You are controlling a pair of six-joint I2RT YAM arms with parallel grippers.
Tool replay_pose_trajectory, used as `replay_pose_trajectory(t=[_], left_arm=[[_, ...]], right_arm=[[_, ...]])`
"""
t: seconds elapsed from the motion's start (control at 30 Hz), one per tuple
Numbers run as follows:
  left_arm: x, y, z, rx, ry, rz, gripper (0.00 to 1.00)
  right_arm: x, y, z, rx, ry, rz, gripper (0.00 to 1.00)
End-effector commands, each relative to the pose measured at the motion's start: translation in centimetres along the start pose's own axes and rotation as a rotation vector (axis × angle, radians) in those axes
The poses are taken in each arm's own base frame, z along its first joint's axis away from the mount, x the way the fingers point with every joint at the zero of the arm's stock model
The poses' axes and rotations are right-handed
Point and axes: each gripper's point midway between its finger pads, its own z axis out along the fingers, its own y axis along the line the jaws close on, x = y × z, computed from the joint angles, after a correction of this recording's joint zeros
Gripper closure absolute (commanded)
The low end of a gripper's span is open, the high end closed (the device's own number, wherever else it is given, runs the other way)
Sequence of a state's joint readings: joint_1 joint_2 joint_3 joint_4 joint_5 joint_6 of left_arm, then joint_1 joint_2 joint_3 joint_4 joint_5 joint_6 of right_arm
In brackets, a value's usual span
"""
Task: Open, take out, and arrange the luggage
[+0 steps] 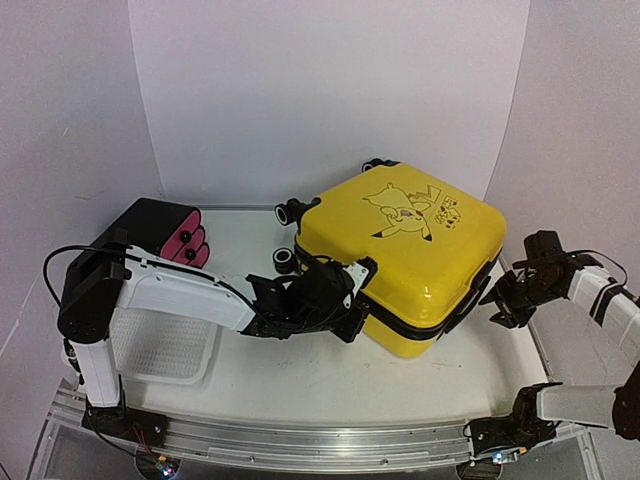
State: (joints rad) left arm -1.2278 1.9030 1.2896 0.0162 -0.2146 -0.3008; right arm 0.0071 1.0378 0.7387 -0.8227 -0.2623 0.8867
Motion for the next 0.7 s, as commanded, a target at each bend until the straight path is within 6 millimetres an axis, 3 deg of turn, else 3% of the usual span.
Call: replay_pose_trajectory(t=[0.0, 0.17, 0.33, 0.67], left_arm=[[-5.9, -4.6, -2.4, 0.148, -0.161, -0.033, 1.00], [-5.8, -4.6, -2.5, 0.148, -0.158, -0.033, 1.00], [-5.7, -4.6, -2.4, 0.148, -0.155, -0.035, 1.00], [-5.8, -4.9, -1.9, 0.154, -0.155, -0.034, 1.00]], right_arm=[[-2.6, 1.6, 1.0, -0.091, -0.117, 0.078, 0.55], [-2.8, 1.9, 3.6, -0.103, -0.074, 0.098, 0.58], [-2.8, 2.0, 4.7, -0.118, -0.063, 0.093, 0.58], [-1.3, 0.3, 7.3, -0.009, -0.051, 0.001, 0.60]])
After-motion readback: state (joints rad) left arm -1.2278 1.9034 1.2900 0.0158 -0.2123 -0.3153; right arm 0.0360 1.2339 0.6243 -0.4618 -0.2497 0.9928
